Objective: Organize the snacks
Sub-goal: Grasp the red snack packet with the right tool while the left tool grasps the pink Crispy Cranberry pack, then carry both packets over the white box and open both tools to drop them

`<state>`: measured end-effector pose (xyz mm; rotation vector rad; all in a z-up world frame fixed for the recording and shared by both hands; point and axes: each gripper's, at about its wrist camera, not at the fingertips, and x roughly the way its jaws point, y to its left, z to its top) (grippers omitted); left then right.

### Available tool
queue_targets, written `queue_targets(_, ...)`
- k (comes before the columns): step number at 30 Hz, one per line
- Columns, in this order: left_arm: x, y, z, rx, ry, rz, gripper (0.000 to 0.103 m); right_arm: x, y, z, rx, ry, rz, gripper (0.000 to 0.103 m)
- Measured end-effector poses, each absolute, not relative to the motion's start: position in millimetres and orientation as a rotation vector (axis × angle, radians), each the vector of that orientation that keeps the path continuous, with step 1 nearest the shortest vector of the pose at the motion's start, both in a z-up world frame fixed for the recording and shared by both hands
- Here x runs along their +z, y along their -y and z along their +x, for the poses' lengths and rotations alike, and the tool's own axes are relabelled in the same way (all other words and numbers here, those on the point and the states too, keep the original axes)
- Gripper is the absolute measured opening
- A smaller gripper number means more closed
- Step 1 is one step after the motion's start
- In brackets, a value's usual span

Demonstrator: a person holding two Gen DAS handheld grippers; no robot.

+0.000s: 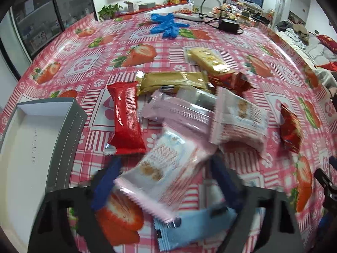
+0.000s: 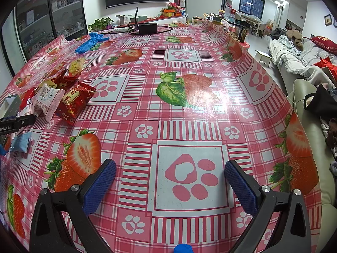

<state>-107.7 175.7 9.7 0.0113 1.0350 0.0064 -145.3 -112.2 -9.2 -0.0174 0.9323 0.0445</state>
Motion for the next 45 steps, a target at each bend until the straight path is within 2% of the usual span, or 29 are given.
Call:
queue_targets(1,11.6,-173.0,-112.8,0.001,-1.032,0.016,0.059,-9.2,112.2,-145.2,0.045,-0.932,-0.017,0.103)
queue_targets(5,12.1,-172.2,-135.9,0.029,-1.02,0.002,0.056,-9.4,112.1,-145.3,0.044,-0.932,-0.017,0.103)
queue_targets(8,10.9,-177.3,-141.8,0.057,-1.002,-0.006,0.067,-9.5,112.0,-145.4,0.044,-0.933,-0.018,0.103)
queue_targets(10,9.4,-181.7,-137.6,0.073,-1.012,-0.016,0.081,-9.5,112.1,-145.3,0.045,-0.934,-0.018,0.103)
queue_targets(15,6.4,-182.9,-129.8,0.069,-1.007,-0.029,0.086,-9.1,110.7,-139.3,0.045,-0.954,-0.02,0.103)
queue_targets(18,5.2,-181.1,-129.4,0.067,-0.988,-0.023,0.088,-6.5,108.6,-129.7,0.039,-1.05,0.0,0.103)
queue_targets(21,3.7,-181.1,-127.4,0.066,-0.985,-0.031,0.092,8.8,101.0,-112.0,0.199,-1.102,0.22,0.103)
queue_targets(24,2.9,-179.4,-124.1,0.057,-0.998,-0.024,0.096,16.5,87.3,-92.5,0.208,-1.12,0.308,0.103)
queue_targets(27,0.9,-180.3,-121.2,0.055,-1.008,-0.022,0.102,19.7,58.2,-66.4,0.208,-1.122,0.286,0.103)
queue_targets(30,0.9,-180.6,-119.1,0.046,-1.018,-0.017,0.102,12.5,38.8,-49.5,0.202,-1.149,0.254,0.102)
queue_targets(31,1.0,-180.7,-118.5,0.045,-1.023,-0.017,0.102,8.6,33.1,-44.9,0.193,-1.155,0.238,0.099)
queue_targets(33,1.2,-180.4,-117.4,0.044,-1.036,-0.014,0.102,6.3,21.9,-40.5,0.163,-1.151,0.183,0.081)
queue_targets(34,1.8,-180.2,-117.6,0.04,-1.041,-0.015,0.098,7.4,17.6,-41.3,0.162,-1.147,0.144,0.073)
queue_targets(35,3.5,-178.6,-118.9,0.032,-1.042,-0.011,0.095,7.7,12.3,-42.4,0.165,-1.139,0.102,0.052)
queue_targets(36,5.2,-176.7,-120.6,0.023,-1.034,-0.004,0.085,9.4,13.1,-43.4,0.176,-1.14,0.094,0.03)
queue_targets(37,7.9,-173.6,-123.5,0.012,-1.023,0.007,0.066,8.7,13.4,-45.9,0.189,-1.144,0.088,0.027)
queue_targets(39,11.5,-168.3,-127.2,0.002,-1.019,0.027,0.046,9.3,18.6,-52.8,0.202,-1.145,0.096,0.026)
queue_targets(45,14.3,-170.0,-146.0,0.016,-1.018,-0.011,0.044,26.8,19.6,-95.5,0.237,-1.058,-0.021,0.026)
